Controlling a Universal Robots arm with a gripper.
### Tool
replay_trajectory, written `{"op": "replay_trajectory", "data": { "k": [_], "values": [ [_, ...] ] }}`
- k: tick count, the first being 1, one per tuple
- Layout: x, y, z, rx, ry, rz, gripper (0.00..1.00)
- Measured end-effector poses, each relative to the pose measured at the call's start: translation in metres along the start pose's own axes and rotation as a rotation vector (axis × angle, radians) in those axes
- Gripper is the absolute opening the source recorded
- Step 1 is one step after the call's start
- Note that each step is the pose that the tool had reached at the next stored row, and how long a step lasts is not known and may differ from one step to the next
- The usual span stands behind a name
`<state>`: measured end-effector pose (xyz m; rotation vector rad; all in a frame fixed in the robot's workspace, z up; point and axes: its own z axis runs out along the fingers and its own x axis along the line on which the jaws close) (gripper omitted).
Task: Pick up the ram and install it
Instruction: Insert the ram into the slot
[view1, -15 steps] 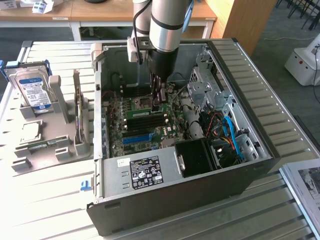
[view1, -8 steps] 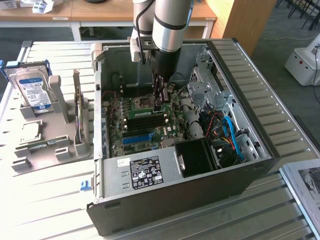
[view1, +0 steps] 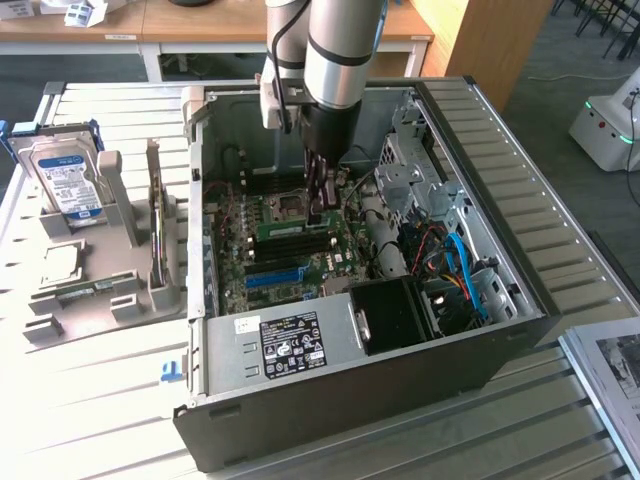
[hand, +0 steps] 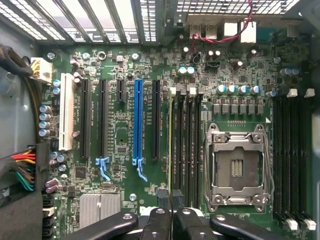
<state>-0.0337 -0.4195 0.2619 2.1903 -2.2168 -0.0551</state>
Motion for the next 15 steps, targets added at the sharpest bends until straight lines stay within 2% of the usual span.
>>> {"op": "replay_trajectory", "data": {
  "k": [8,15],
  "values": [
    [0.0,-0.0004,0.0083,0.0,0.0,0.0,0.12],
    [0.0,-0.0015,0.0088,0.0,0.0,0.0,0.12]
  ]
}}
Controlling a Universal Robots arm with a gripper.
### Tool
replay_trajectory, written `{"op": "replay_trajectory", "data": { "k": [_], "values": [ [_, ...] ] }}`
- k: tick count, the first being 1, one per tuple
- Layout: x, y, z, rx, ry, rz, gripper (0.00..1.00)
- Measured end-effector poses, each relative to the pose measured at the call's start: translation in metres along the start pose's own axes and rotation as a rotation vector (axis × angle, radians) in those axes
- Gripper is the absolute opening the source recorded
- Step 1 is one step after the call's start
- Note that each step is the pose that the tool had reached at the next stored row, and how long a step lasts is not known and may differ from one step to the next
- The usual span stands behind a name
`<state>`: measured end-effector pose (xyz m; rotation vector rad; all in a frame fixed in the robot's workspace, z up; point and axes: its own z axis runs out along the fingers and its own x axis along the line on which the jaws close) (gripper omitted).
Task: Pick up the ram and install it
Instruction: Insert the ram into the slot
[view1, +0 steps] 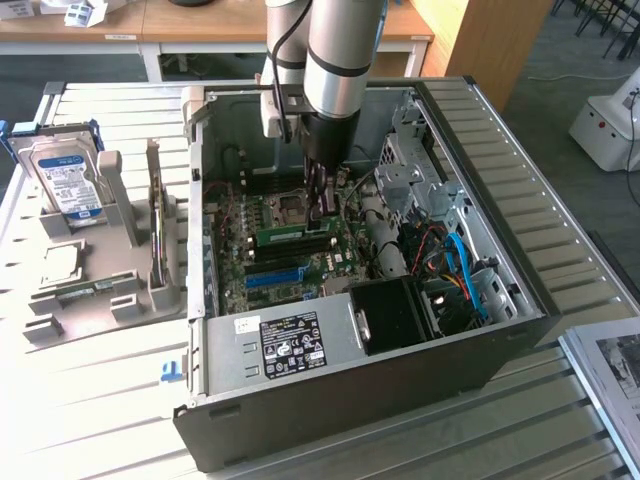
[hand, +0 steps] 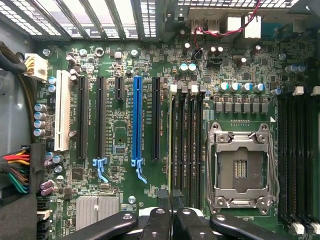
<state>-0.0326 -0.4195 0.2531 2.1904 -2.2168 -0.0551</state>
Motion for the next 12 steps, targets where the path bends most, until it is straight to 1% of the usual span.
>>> {"op": "replay_trajectory", "data": {
  "k": [5,12],
  "values": [
    [-0.0001,-0.0004,0.0004,0.0001,-0.0001,0.0,0.12],
    [0.0,-0.0007,0.0077,0.0,0.0,0.0,0.12]
  ]
}}
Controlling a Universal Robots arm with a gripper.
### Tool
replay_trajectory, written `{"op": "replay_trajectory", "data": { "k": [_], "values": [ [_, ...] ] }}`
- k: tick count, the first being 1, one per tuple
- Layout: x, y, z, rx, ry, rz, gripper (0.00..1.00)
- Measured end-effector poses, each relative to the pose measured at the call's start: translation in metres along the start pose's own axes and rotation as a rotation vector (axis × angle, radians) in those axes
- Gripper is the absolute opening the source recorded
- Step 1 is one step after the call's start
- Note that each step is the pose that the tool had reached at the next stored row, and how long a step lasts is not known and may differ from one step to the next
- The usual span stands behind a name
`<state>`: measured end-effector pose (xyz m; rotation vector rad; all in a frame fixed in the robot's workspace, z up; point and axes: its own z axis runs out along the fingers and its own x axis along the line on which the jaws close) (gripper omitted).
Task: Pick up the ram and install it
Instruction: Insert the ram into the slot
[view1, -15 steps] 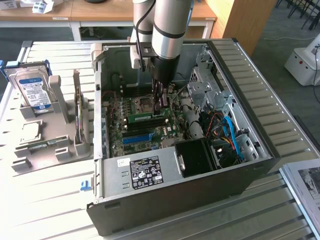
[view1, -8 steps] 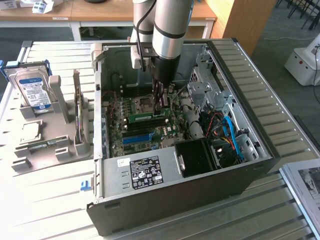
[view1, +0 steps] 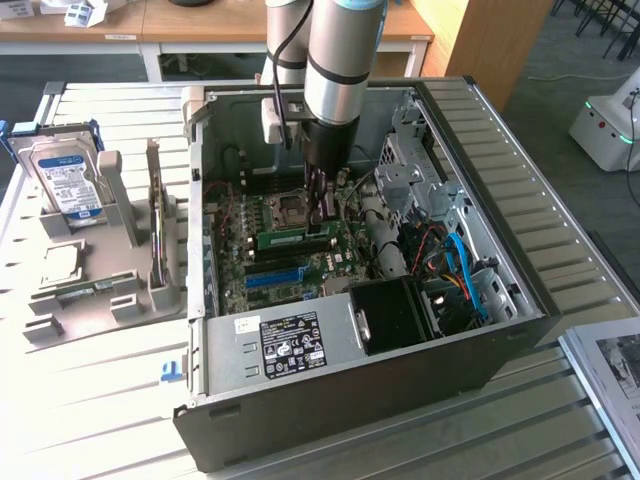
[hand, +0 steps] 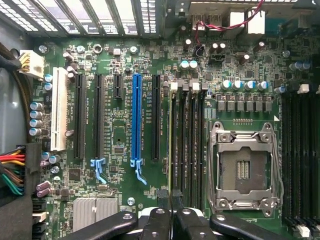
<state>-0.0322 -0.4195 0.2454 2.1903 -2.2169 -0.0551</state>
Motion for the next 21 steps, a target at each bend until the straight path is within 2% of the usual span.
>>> {"op": "replay_trajectory", "data": {
  "k": [21],
  "values": [
    [-0.0022,0.0025,0.0025,0.0001,-0.0001,0.0,0.12]
  ]
}}
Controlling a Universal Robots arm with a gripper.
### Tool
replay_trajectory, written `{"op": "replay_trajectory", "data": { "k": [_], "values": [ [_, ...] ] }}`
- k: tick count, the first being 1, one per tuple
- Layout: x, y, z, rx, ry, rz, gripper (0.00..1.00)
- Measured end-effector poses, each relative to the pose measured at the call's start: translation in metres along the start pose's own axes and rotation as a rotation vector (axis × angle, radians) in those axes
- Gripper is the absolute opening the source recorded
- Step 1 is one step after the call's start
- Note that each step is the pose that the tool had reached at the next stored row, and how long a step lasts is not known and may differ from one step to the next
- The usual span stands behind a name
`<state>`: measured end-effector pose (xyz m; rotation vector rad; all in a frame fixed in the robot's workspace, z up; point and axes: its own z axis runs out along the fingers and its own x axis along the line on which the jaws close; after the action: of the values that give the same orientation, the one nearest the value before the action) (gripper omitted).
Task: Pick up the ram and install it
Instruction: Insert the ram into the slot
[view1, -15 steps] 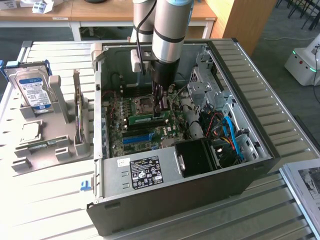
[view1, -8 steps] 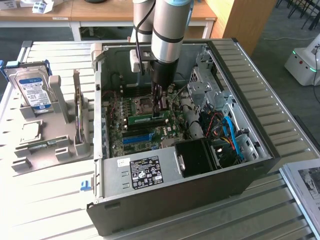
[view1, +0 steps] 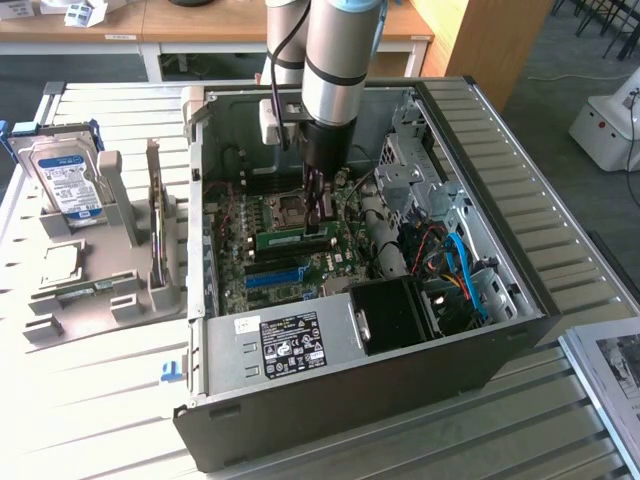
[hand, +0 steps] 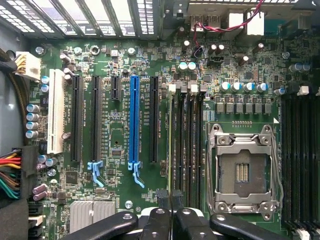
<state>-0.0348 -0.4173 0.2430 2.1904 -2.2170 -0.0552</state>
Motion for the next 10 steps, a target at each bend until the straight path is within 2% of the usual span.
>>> {"op": "replay_trajectory", "data": {
  "k": [10],
  "values": [
    [-0.0004,0.0003,0.0024,0.0,-0.0002,0.0,0.12]
  ]
}}
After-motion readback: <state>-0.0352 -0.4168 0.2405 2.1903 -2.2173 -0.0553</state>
